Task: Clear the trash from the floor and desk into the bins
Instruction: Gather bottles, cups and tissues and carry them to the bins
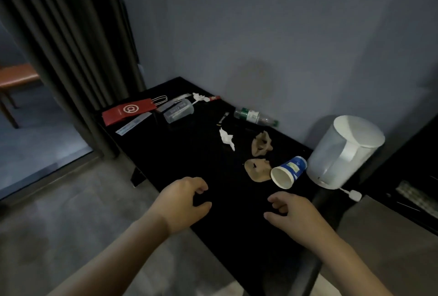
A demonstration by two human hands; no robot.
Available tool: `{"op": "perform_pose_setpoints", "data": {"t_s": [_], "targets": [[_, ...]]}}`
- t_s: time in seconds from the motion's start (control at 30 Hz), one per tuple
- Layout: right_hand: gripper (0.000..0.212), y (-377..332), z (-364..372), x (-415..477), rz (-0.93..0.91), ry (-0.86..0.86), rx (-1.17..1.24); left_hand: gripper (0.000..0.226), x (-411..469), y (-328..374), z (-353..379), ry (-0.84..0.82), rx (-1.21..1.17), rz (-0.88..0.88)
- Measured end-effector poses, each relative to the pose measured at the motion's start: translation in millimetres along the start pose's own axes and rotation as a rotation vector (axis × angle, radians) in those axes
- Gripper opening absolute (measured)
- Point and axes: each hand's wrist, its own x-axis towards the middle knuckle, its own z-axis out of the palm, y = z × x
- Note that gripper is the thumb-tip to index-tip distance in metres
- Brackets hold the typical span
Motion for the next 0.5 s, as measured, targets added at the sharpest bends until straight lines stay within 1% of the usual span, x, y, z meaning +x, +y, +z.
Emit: {"op": "perform_pose_setpoints", "data": {"t_s": [0.13, 0.33, 0.43, 0.5], "targets": [[0.043, -10, 16, 29, 0.113, 0.054, 0.03, 0.039, 46, -33, -9, -0.053, 0.007, 0.069], [0.042, -39, 40, 58, 0.297, 0.12, 0.141, 0.038, 111, -80, -40, -0.21, 0.007, 0.154], [0.042, -50, 52, 70, 0.371, 0.175, 0.174, 0.038, 140, -93, -47, -0.296, 0.024, 0.192], [0.041, -53, 57, 75, 0.415, 0.192, 0.175, 0.038, 155, -95, -46, -0.325, 0.032, 0.205]]}}
